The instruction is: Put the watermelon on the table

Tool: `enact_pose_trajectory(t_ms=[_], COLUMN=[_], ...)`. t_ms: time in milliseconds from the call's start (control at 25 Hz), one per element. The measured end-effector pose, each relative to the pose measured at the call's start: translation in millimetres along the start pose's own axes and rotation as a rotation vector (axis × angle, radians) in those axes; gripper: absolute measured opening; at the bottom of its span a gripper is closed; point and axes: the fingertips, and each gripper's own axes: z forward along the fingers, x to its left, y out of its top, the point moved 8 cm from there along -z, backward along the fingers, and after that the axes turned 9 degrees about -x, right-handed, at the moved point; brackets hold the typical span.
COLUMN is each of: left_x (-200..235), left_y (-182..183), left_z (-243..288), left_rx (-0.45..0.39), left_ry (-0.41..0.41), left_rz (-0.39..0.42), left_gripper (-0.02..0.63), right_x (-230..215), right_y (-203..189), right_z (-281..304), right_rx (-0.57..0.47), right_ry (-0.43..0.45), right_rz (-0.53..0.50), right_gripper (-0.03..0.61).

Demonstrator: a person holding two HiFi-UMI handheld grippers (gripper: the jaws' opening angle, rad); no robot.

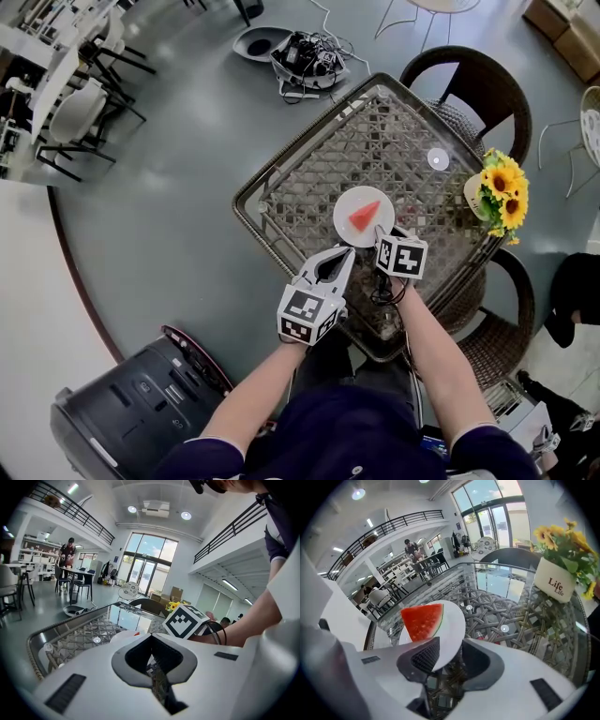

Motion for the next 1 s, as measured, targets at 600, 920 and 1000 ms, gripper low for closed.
enact_pose_trajectory(t_ms=[600,920,1000], left_x=[1.1,-2.4,-3.5], left_y=[-2.0,2.4,5.4], left_z=[-5.2,-4.5,-5.3], left_rx=[-0.006,-0.013,-0.017], left_ry=[0.011,0.003,0.000], left_rz=[-0.002,0.003,0.005], left_gripper=[0.005,0.005,0.005], right_x=[6.7,4.3,6.5], right_y=[4.0,13.7,19.4], right_z=[4.4,-9.9,-19.9], right_rx=[0.065,0.009,-0.027], right_ry=[-0.100,-0.104,-0.068], right_rz=[-0.057,-0.124,-0.145], right_gripper=[0.140,0.140,0.138])
